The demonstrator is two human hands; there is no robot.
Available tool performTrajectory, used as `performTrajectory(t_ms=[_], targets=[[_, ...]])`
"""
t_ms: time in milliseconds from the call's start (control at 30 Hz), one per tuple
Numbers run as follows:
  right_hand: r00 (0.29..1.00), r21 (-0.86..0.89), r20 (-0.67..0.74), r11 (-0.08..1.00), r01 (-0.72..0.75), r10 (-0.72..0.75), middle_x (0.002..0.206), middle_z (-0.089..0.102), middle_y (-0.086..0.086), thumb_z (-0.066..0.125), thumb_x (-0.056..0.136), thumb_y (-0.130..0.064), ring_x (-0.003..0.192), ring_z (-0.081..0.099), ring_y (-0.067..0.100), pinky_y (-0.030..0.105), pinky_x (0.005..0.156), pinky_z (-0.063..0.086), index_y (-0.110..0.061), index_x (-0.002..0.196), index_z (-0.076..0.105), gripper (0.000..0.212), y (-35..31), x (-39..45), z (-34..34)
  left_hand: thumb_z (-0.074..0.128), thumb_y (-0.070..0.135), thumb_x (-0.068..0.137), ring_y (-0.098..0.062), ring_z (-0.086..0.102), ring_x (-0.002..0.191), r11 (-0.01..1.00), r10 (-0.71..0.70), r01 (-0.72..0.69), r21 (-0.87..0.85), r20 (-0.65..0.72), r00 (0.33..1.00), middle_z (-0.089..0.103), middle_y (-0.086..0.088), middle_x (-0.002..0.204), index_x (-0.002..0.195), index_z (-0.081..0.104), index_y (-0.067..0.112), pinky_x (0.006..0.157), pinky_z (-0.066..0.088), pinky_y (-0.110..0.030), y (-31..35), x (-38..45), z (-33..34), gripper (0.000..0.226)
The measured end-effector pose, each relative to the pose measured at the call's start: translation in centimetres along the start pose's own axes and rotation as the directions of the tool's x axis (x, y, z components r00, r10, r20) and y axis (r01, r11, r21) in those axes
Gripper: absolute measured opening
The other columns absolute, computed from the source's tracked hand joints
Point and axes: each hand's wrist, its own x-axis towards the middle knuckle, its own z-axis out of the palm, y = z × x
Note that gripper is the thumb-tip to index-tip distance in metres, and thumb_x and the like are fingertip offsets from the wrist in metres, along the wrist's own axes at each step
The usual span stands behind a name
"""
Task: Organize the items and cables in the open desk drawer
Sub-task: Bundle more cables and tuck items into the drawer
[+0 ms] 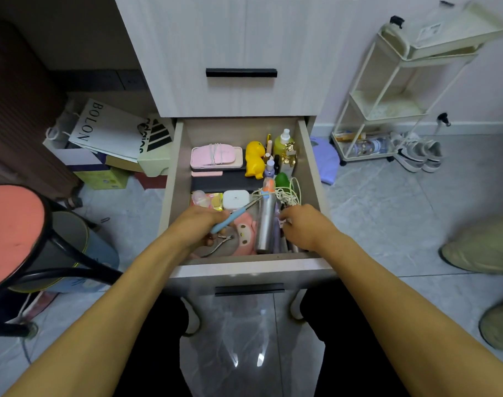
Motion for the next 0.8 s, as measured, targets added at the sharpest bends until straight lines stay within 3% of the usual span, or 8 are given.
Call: performTrajectory(t_ms=[67,233,333,400,500,567,667,800], targets=[[0.997,0.139,-0.075,0.99,0.025,-0.014,0.114,0.066,0.014,0.046,0.092,-0.013,0.099,0.061,0.033,0.037,0.082,0.053,-0.015,0.121,0.064,0.034,-0.1,-0.5,-0.3,0.056,0.024,0.098,-0.009,0.043,0.05,0.996,-0.059,0.062,-0.07,0.047,0.997,0.057,-0.003,0.061,0.097,0.071,0.001,0.045,0.036,-0.018,0.3,-0.7,0.2,0.027],[0.985,0.312,-0.169,0.949,0.033,0.021,0.103,0.068,0.01,0.047,0.091,-0.013,0.086,0.061,0.026,0.031,0.073,0.051,-0.022,0.117,0.066,0.033,-0.1,-0.6,-0.3,0.053,0.022,0.098,-0.003,0.037,0.037,0.913,-0.225,0.275,-0.302,0.189,0.956,0.051,-0.002,0.056,0.095,0.067,-0.002,0.036,0.035,-0.01,1.6,-1.7,-0.5,0.028],[0.98,0.304,-0.191,0.953,0.012,0.048,0.105,0.068,0.01,0.047,0.092,-0.013,0.091,0.061,0.029,0.03,0.072,0.048,-0.02,0.117,0.066,0.031,0.2,-0.5,0.3,0.056,0.024,0.098,-0.004,0.037,0.043,0.946,-0.173,0.203,-0.255,0.133,0.976,0.052,-0.003,0.06,0.098,0.068,-0.002,0.038,0.036,-0.012,1.6,-1.9,-0.9,0.029],[0.949,0.317,-0.312,0.946,0.069,0.036,0.105,0.07,0.009,0.049,0.094,-0.013,0.093,0.062,0.028,0.031,0.076,0.049,-0.016,0.115,0.067,0.028,-0.3,-0.8,0.4,0.058,0.026,0.096,-0.007,0.044,0.048,0.961,-0.103,0.122,-0.248,0.09,0.991,0.058,-0.004,0.063,0.101,0.069,0.0,0.041,0.039,-0.016,1.4,-1.8,-0.9,0.029],[0.892,0.392,-0.448,0.909,0.141,0.054,0.087,0.072,0.007,0.054,0.093,-0.014,0.079,0.064,0.023,0.034,0.07,0.052,-0.011,0.093,0.073,0.019,-1.0,-0.9,0.2,0.059,0.029,0.096,-0.011,0.054,0.059,0.989,0.026,-0.02,-0.149,0.04,0.999,0.066,-0.006,0.072,0.099,0.071,0.008,0.052,0.041,-0.021,1.2,-1.9,-0.2,0.024],[0.937,0.634,-0.308,0.77,0.071,0.167,0.08,0.072,0.008,0.055,0.094,-0.02,0.065,0.062,0.02,0.031,0.059,0.05,-0.008,0.085,0.072,0.022,-1.4,-0.9,-0.4,0.059,0.029,0.096,-0.012,0.055,0.063,0.993,0.11,-0.108,-0.044,0.04,0.993,0.067,-0.006,0.075,0.096,0.072,0.011,0.056,0.041,-0.023,1.2,-1.9,0.6,0.022],[0.968,0.887,-0.006,0.448,-0.11,0.25,0.084,0.074,0.008,0.057,0.096,-0.031,0.05,0.054,0.014,0.023,0.043,0.039,-0.006,0.09,0.07,0.029,-1.6,-0.9,-1.6,0.063,0.029,0.094,-0.012,0.055,0.066,0.97,0.214,-0.223,0.093,0.099,0.972,0.069,-0.007,0.078,0.095,0.074,0.01,0.055,0.043,-0.023,1.4,-1.8,1.7,0.022],[0.966,0.95,0.03,0.293,-0.107,0.257,0.08,0.07,0.009,0.066,0.091,-0.029,0.051,0.057,0.014,0.022,0.041,0.037,-0.006,0.084,0.067,0.024,-1.0,-0.3,-2.2,0.066,0.022,0.092,-0.004,0.055,0.053,0.907,0.325,-0.363,0.212,0.193,0.926,0.068,-0.001,0.07,0.09,0.077,0.012,0.05,0.044,-0.017,1.9,-1.1,3.1,0.016]])
